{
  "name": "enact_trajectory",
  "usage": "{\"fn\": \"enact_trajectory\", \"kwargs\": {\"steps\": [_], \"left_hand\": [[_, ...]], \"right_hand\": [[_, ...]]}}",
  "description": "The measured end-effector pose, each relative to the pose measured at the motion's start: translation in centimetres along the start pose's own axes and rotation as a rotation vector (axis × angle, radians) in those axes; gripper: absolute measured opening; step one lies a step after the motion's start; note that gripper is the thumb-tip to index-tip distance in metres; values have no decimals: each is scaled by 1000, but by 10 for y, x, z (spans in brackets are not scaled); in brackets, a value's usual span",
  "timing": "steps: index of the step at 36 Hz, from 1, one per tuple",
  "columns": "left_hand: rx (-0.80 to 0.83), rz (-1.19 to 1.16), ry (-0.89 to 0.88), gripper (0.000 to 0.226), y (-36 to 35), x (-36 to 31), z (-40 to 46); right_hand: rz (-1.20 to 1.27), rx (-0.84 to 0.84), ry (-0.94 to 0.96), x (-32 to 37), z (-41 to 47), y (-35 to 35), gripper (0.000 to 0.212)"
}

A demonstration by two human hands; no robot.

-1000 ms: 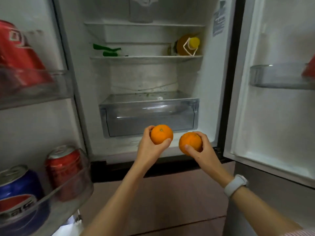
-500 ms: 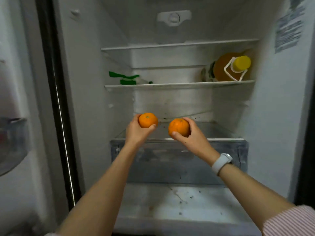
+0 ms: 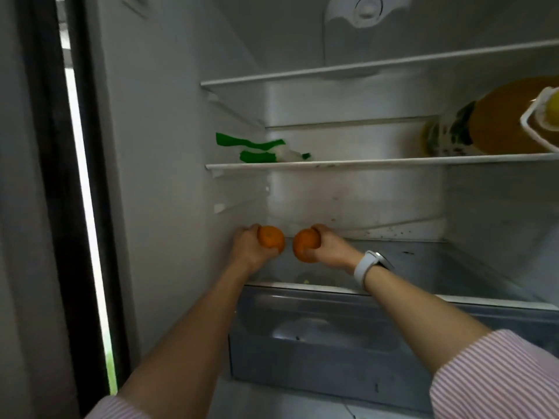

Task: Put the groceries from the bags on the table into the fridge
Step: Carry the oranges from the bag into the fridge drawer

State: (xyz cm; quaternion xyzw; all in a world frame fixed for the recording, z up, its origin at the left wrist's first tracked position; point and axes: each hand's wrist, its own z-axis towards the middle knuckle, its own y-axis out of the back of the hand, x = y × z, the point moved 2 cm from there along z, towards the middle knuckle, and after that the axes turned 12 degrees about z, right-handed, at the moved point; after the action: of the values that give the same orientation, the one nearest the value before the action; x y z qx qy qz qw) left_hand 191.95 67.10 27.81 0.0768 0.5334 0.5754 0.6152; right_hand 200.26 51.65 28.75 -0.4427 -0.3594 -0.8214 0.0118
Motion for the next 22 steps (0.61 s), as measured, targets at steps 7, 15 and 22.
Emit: {"fn": "enact_trajectory", "kwargs": {"steps": [7,15,22], "left_hand": [[43,1,0,64,-11,8,-7],[1,86,-59,62,-12,6,-3],[56,199,-45,61,-14,6,-1]], "right_hand": [[-63,70,-40,-14,7,-9,61],[-20,26,-18,-15,8,-13,59],[-113,25,-28,-13,10,-21,67]]}}
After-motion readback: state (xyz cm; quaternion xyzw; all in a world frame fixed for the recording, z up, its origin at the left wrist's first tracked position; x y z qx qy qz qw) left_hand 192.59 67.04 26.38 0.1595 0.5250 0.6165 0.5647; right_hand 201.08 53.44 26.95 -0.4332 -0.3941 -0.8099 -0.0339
